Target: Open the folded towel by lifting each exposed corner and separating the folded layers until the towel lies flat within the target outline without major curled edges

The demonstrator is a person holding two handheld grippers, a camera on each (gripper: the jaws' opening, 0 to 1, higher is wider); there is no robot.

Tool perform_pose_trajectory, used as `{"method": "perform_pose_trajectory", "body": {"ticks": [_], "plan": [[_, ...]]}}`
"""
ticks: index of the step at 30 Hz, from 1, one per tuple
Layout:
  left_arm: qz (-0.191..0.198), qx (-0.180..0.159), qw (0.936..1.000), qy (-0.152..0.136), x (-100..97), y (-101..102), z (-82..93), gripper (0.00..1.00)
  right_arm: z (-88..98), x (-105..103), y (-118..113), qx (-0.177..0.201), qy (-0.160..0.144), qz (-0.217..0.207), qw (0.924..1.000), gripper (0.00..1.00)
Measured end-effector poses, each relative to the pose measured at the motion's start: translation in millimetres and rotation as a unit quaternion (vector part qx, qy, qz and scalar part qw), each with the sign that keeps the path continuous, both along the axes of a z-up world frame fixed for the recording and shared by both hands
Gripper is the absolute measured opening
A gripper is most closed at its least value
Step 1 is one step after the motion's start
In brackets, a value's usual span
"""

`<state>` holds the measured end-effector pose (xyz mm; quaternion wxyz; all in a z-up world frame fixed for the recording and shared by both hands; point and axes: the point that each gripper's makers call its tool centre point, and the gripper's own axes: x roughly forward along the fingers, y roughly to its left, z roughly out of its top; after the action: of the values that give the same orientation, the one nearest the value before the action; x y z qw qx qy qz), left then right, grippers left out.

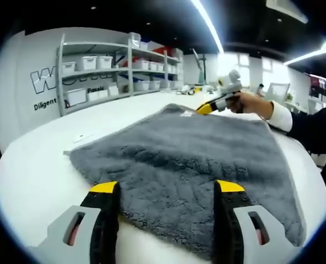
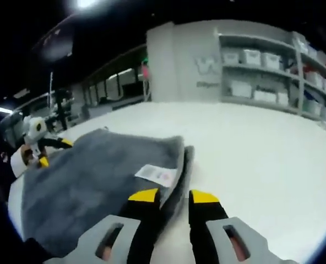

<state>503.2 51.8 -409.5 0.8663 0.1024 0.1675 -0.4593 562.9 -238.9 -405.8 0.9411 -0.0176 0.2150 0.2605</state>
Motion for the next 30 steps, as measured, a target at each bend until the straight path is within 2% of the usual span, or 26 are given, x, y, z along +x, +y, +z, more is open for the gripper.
{"method": "perform_pose_trajectory", "body": {"ticks": [3, 10, 17, 23, 30], "plan": [[-0.001, -0.002, 1.0000, 0.000, -0.1, -2, 0.3, 0.68, -1.2, -2, 3, 0.005, 0.005, 0.009, 0.9999, 0.06], [-0.001, -0.003, 1.0000, 0.000, 0.2, -10, 0.8, 0.68, -2.1, -1, -4, 0.011, 0.001, 0.000, 0.9999, 0.00], [-0.002, -0.001, 1.0000, 0.001, 0.7, -19, 0.8, 0.68, -1.1, -1, -20, -0.005, -0.003, -0.029, 0.9996, 0.00], [-0.001, 0.001, 1.0000, 0.002, 1.4, -23, 0.1, 0.69, 5.4, -2, -27, 0.006, -0.010, -0.038, 0.9992, 0.00], [0.007, -0.002, 1.0000, 0.002, 4.5, -35, 0.0, 0.69, 4.7, 0, -49, 0.003, -0.014, -0.064, 0.9979, 0.00]]}}
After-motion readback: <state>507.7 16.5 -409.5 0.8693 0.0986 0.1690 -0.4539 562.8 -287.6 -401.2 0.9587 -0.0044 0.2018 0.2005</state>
